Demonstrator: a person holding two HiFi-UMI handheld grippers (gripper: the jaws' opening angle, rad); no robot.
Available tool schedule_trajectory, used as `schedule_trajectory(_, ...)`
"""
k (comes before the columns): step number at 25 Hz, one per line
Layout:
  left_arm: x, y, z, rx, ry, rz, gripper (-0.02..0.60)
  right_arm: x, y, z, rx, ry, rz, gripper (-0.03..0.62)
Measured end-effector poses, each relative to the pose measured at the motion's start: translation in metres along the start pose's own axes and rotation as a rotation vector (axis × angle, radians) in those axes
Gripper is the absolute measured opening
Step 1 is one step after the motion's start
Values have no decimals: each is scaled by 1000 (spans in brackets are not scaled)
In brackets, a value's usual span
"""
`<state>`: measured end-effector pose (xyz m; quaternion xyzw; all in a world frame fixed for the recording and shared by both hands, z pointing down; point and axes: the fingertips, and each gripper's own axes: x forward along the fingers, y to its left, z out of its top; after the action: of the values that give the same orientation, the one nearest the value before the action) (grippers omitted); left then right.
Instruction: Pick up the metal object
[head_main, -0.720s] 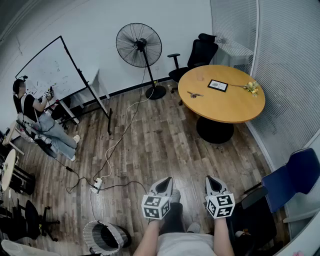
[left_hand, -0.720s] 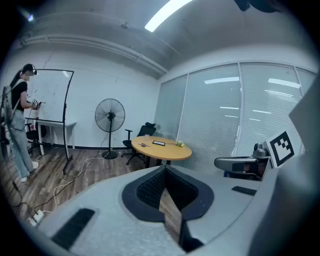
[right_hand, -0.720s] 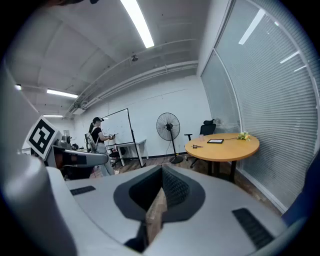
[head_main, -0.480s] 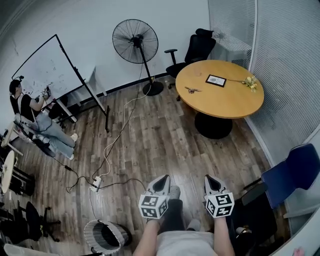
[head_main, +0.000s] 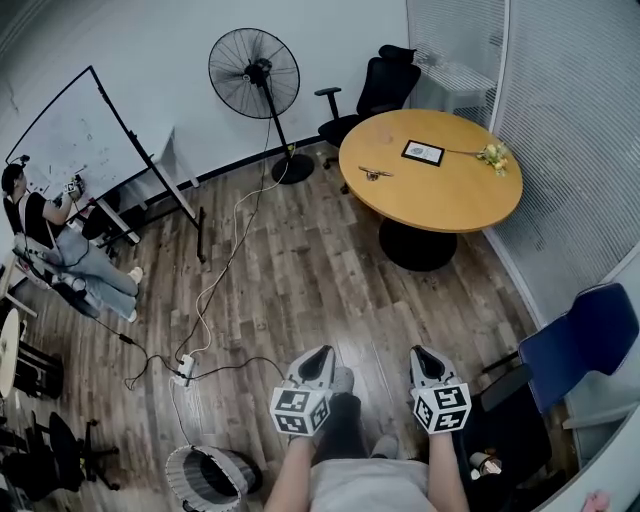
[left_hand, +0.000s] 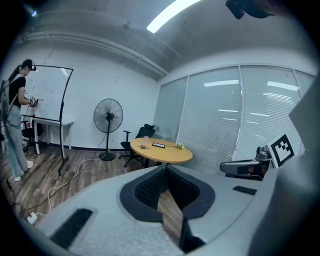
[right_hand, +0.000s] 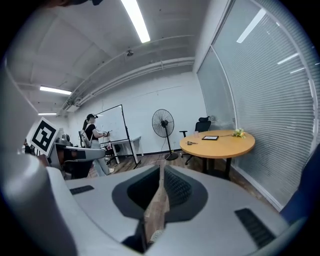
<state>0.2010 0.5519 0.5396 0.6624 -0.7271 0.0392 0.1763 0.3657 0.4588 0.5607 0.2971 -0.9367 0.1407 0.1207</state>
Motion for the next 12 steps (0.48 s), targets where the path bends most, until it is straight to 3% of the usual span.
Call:
schedule_trajectory(2,11,8,2,-2,5,3,12,11,-5,0,7,4,-4,52)
schedule_trajectory(12,93,60,22,-18,59,-30,104,98,-28,15,60,53,-4,144)
